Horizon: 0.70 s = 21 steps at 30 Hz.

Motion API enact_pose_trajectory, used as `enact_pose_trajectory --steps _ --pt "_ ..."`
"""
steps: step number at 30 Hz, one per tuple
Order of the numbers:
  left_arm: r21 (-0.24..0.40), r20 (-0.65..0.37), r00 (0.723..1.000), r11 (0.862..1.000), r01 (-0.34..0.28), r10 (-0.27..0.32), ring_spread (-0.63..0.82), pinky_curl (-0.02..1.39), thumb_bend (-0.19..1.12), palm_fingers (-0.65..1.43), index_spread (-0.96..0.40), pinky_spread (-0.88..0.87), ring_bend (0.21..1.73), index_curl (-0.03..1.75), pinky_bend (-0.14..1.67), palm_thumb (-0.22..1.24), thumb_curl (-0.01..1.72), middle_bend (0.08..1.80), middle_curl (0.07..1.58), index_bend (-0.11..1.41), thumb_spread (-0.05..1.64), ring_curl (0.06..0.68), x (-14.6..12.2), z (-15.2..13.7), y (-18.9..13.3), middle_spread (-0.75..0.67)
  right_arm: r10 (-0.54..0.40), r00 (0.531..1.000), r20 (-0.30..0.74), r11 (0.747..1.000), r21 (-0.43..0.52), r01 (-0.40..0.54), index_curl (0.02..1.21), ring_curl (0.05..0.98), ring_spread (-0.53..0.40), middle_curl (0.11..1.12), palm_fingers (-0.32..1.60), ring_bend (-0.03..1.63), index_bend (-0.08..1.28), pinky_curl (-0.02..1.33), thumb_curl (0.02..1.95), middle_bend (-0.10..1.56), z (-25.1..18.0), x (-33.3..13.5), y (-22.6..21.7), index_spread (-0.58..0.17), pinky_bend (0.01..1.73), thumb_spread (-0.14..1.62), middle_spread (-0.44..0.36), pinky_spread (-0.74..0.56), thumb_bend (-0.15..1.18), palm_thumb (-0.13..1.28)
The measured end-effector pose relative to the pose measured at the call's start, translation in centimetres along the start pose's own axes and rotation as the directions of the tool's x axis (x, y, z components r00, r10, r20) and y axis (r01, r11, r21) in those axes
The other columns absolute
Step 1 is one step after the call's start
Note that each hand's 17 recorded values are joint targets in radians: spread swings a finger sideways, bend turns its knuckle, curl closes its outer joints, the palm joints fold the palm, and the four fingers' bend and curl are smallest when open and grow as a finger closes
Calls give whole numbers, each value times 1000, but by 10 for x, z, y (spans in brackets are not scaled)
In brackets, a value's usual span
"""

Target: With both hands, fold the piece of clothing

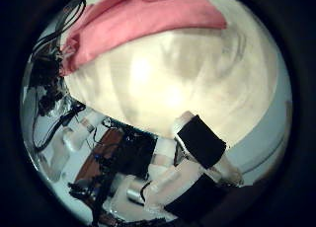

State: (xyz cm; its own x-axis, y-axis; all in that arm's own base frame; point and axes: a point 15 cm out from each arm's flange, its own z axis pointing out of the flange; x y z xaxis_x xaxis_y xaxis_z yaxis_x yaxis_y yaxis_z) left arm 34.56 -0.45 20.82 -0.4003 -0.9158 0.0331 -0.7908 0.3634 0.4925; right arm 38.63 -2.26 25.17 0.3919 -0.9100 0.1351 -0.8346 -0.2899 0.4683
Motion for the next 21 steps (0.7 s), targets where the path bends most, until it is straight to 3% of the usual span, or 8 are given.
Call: enact_pose_trajectory --steps 5,8,12,15,21 --pt "101 -23 1000 995 13 -11 518 325 -21 -35 153 494 401 287 235 411 346 171 267 160 1141 225 5 -41 -3 308 22 1000 -8 996 92 -21 305 245 72 352 196 219 158 302 522 191 -14 18 -19 -391 211 1376 -123 211 88 480" --pt "159 -46 999 987 27 -20 522 327 -21 -44 148 494 405 286 242 407 344 166 260 157 1144 227 8 -56 -5 328 23 999 -23 983 183 -18 297 250 63 351 208 234 152 307 505 195 -22 25 -51 -390 223 1373 -122 199 69 480" --pt "238 -58 998 970 48 -36 527 328 -24 -57 146 507 405 280 247 396 342 167 251 154 1140 227 10 -72 -12 351 16 1000 -15 974 224 -12 280 258 55 353 201 254 138 319 456 199 -19 27 -88 -372 255 1356 -105 175 10 441" --pt "273 -53 997 960 61 -49 532 327 -22 -58 140 509 406 279 245 388 339 167 245 155 1142 227 8 -80 -15 361 17 1000 1 973 232 -16 268 265 53 354 200 279 137 323 425 200 -17 28 -115 -357 267 1332 -87 158 -18 420" --pt "270 -52 998 961 60 -47 535 325 -22 -57 138 510 405 276 245 383 337 169 238 155 1140 227 9 -76 -11 369 11 999 35 979 204 -18 254 276 55 352 171 319 138 329 382 190 3 23 -153 -314 299 1265 -34 144 -22 416"
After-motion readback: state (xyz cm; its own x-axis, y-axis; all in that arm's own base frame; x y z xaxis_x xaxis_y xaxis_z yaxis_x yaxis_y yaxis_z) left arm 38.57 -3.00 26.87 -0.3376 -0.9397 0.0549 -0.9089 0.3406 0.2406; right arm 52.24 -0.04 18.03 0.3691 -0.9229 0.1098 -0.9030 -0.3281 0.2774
